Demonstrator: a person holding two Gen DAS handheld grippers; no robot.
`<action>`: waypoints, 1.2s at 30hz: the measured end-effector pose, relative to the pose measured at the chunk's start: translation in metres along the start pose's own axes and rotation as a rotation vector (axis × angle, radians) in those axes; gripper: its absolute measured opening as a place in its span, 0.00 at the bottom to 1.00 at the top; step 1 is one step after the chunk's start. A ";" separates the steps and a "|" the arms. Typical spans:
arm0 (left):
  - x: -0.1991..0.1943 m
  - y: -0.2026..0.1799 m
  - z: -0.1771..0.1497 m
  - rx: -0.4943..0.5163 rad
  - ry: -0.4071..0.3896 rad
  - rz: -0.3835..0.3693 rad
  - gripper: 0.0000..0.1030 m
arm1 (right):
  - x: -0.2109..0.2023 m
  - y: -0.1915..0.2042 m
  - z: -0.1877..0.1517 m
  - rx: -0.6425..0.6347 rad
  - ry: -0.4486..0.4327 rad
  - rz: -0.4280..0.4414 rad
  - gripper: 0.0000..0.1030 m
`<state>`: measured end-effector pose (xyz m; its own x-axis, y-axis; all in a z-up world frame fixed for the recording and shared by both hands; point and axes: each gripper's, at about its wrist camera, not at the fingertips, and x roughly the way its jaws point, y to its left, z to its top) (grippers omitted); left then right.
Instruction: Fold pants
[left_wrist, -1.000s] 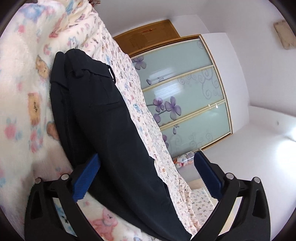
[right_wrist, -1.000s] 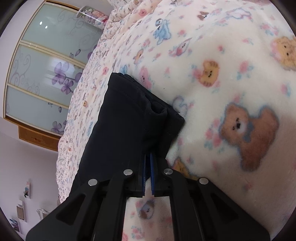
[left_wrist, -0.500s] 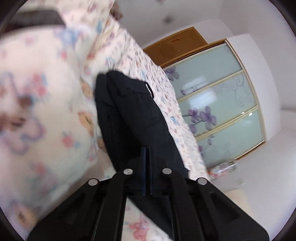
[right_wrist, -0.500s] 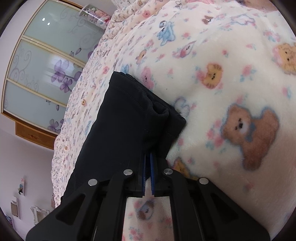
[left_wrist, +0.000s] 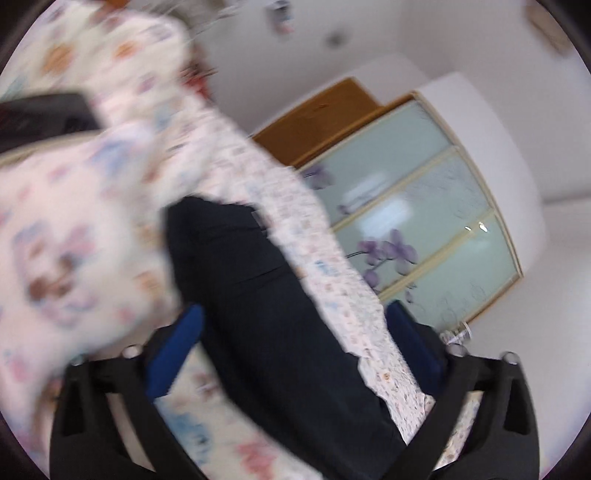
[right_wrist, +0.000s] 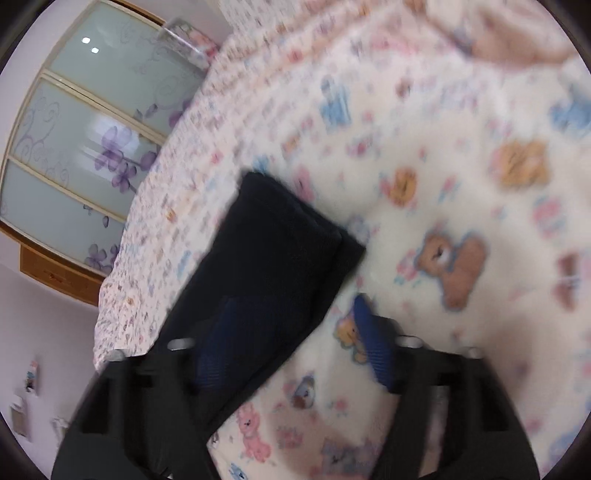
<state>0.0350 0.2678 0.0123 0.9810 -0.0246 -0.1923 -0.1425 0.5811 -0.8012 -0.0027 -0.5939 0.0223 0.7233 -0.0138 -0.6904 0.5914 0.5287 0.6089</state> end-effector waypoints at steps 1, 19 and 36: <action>0.005 -0.004 0.002 0.017 0.011 -0.025 0.98 | -0.006 0.004 0.000 -0.025 -0.029 -0.007 0.66; 0.040 0.026 -0.007 -0.189 0.370 -0.110 0.98 | 0.001 0.001 -0.006 0.025 -0.009 0.128 0.60; 0.062 0.057 -0.005 -0.354 0.329 0.044 0.05 | 0.008 0.006 -0.011 -0.012 0.000 0.110 0.61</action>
<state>0.0873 0.2954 -0.0481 0.8874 -0.2956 -0.3537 -0.2751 0.2760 -0.9209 0.0028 -0.5811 0.0157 0.7837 0.0445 -0.6195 0.5040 0.5373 0.6762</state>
